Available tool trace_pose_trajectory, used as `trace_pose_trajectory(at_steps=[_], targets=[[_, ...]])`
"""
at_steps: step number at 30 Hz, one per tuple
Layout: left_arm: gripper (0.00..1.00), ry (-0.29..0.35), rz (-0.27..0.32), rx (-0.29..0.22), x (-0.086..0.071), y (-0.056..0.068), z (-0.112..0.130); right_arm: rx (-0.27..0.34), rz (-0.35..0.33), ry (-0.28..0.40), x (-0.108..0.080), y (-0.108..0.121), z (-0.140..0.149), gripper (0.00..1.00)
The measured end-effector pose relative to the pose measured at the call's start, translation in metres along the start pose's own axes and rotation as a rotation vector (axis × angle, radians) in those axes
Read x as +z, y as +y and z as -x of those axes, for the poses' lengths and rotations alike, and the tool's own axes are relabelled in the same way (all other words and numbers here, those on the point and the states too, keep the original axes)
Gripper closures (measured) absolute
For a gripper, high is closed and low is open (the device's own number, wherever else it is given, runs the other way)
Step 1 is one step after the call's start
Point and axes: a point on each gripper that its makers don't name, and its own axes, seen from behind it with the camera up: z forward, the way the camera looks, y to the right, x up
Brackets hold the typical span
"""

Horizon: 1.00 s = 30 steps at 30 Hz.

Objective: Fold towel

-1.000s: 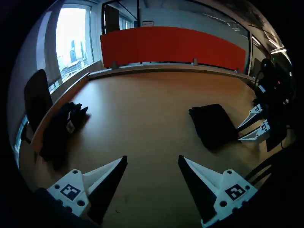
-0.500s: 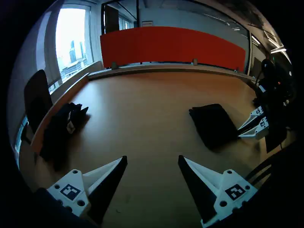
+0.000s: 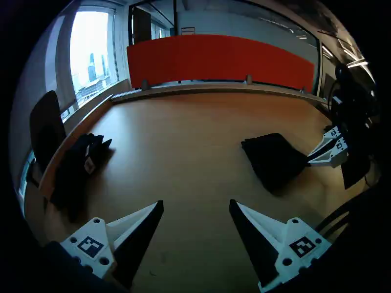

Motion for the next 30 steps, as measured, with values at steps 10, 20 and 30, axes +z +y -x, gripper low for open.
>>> trace_pose_trajectory(at_steps=[10, 20, 30], targets=[[0.0, 0.021, 0.008, 0.007, -0.001, -0.002, -0.009, -0.05, 0.048, 0.097, -0.025, 0.018, -0.062, 0.94], [0.0, 0.049, 0.017, 0.016, -0.002, -0.001, -0.025, -0.096, 0.101, 0.208, -0.066, 0.039, -0.13, 0.94], [0.0, 0.061, 0.036, 0.027, 0.001, 0.004, -0.032, -0.121, 0.16, 0.244, -0.096, 0.062, -0.152, 0.94]])
